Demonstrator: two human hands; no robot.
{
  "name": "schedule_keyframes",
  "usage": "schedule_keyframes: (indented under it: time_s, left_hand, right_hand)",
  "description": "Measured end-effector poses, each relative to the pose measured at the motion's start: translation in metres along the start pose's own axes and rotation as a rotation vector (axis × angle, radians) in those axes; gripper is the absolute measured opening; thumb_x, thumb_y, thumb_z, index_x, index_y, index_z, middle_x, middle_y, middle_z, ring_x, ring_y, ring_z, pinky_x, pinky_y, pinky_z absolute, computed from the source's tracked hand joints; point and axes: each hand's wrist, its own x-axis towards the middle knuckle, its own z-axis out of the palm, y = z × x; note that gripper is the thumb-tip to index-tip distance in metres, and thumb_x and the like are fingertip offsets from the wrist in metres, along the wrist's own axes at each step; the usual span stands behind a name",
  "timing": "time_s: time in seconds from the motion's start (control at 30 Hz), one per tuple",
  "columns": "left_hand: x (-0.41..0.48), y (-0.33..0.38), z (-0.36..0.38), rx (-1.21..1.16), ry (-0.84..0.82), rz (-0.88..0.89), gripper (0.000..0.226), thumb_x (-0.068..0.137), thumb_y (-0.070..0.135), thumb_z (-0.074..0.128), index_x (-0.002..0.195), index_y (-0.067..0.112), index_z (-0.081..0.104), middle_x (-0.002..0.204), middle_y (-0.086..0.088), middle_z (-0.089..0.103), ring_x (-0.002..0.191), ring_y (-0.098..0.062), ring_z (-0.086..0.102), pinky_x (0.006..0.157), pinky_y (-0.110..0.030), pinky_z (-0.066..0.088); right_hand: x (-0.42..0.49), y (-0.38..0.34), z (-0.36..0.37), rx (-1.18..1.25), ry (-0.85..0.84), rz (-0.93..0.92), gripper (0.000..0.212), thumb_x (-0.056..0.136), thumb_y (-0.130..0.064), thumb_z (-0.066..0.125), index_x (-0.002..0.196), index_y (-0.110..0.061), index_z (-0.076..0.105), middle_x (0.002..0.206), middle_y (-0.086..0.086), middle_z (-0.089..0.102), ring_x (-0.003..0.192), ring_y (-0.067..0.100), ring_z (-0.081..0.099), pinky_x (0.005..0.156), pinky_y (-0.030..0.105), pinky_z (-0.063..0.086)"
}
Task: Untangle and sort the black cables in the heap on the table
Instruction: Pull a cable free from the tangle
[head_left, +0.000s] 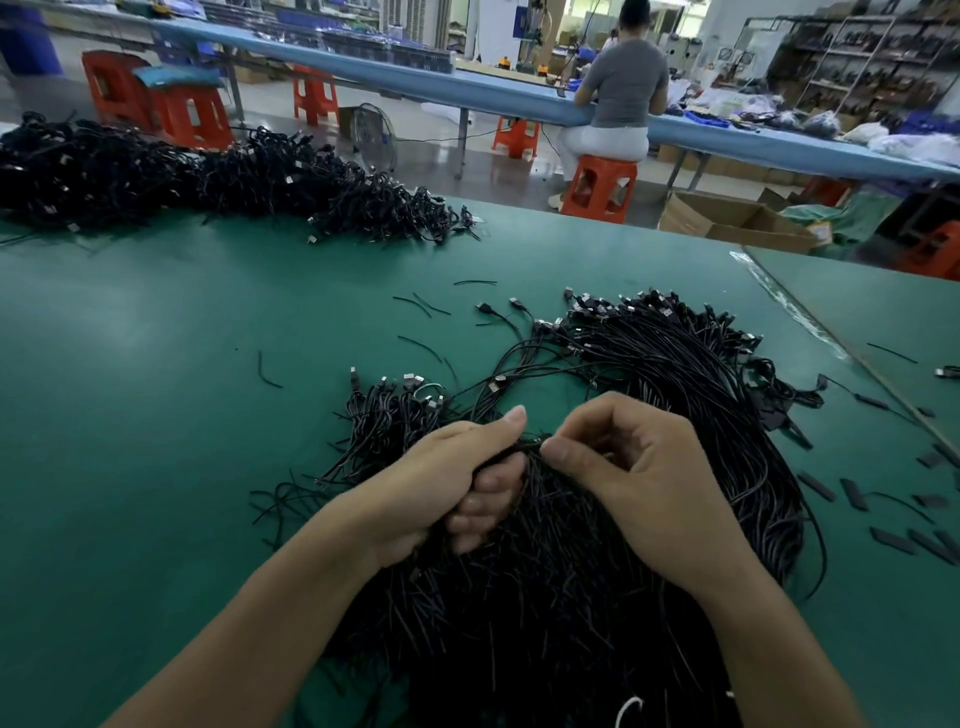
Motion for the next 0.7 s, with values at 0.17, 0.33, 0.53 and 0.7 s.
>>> schedule_keyframes:
  time_s: [0.17,0.33,0.53,0.7]
  left_hand:
    - [-0.007,0.005,-0.008,-0.287,-0.285,-0.045,0.056,0.099,0.047,0.04,0.049,0.024,0.037,0.041,0.007,0.036,0.032,-0.005,0.034,0.036,-0.017,0.038]
    - [-0.004,0.0,-0.003,-0.226,-0.159,-0.009,0.054,0.096,0.046,0.048,0.049,0.021,0.039,0.052,-0.004,0.052,0.043,-0.014,0.05,0.05,-0.027,0.052]
    - [0.01,-0.006,0.007,0.01,0.237,0.094,0.055,0.098,0.034,0.055,0.047,0.015,0.047,0.052,-0.004,0.051,0.046,-0.015,0.046,0.051,-0.02,0.043]
    - [0.012,-0.005,0.009,-0.024,0.359,0.09,0.036,0.097,0.018,0.051,0.072,-0.003,0.067,0.068,-0.014,0.053,0.062,-0.021,0.05,0.057,-0.025,0.046]
  right_hand:
    - [-0.003,0.002,0.007,0.278,-0.229,0.069,0.012,0.083,-0.026,0.076,0.08,-0.022,0.065,0.094,-0.001,0.074,0.097,0.03,0.068,0.086,0.033,0.055]
    - [-0.004,-0.002,0.009,0.034,-0.204,0.042,0.01,0.086,-0.032,0.066,0.082,-0.029,0.058,0.08,0.007,0.067,0.078,0.039,0.061,0.072,0.059,0.051]
    - [-0.004,0.0,0.015,-0.241,-0.066,-0.081,0.019,0.096,-0.011,0.062,0.082,-0.022,0.055,0.074,-0.013,0.067,0.067,0.01,0.063,0.058,0.019,0.047]
    - [-0.005,0.001,0.023,-0.246,0.003,-0.122,0.016,0.093,-0.011,0.066,0.083,-0.02,0.057,0.077,-0.013,0.063,0.062,0.008,0.058,0.054,0.011,0.042]
